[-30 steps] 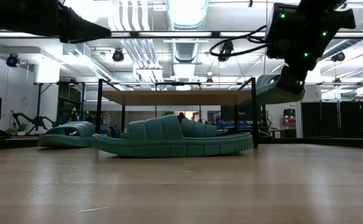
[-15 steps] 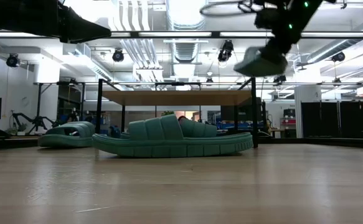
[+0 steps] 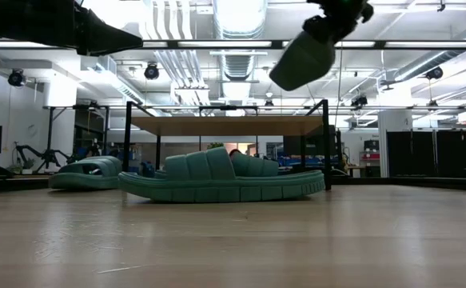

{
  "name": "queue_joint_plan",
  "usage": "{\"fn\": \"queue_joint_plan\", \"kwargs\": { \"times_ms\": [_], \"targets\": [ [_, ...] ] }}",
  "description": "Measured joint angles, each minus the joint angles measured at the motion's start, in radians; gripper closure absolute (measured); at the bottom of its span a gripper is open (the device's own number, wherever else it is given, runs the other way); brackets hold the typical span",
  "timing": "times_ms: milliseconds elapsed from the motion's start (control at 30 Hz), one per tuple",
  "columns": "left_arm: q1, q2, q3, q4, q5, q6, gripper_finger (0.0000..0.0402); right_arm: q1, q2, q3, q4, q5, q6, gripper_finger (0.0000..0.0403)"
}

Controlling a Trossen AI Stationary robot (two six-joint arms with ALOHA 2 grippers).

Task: Pick and place slides into the shelf
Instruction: Put the top right green slide on the shelf

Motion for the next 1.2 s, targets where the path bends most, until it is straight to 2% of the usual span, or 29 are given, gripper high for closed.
{"fn": "queue_joint_plan", "kwargs": {
  "times_ms": [333,500,733,1067,1200],
  "targets": [
    [-0.001,-0.002,0.0,0.0,0.0,0.0,0.025,0.0,0.237,0.183,-0.021,0.001,-0.066,0.039],
    [0.0,-0.002,0.0,0.0,0.0,0.0,0.025,0.002,0.309,0.242,-0.138,0.005,0.039,0.039],
    [0.0,0.001,0.0,0.0,0.0,0.0,0.025,0.009,0.36,0.249,-0.232,0.007,0.193,0.039],
    [0.0,-0.002,0.0,0.0,0.0,0.008,0.025,0.06,0.387,0.249,-0.252,0.007,0.256,0.039],
    [0.0,-0.002,0.0,0.0,0.0,0.008,0.025,0.096,0.387,0.249,-0.335,0.057,0.345,0.0391]
  ]
}}
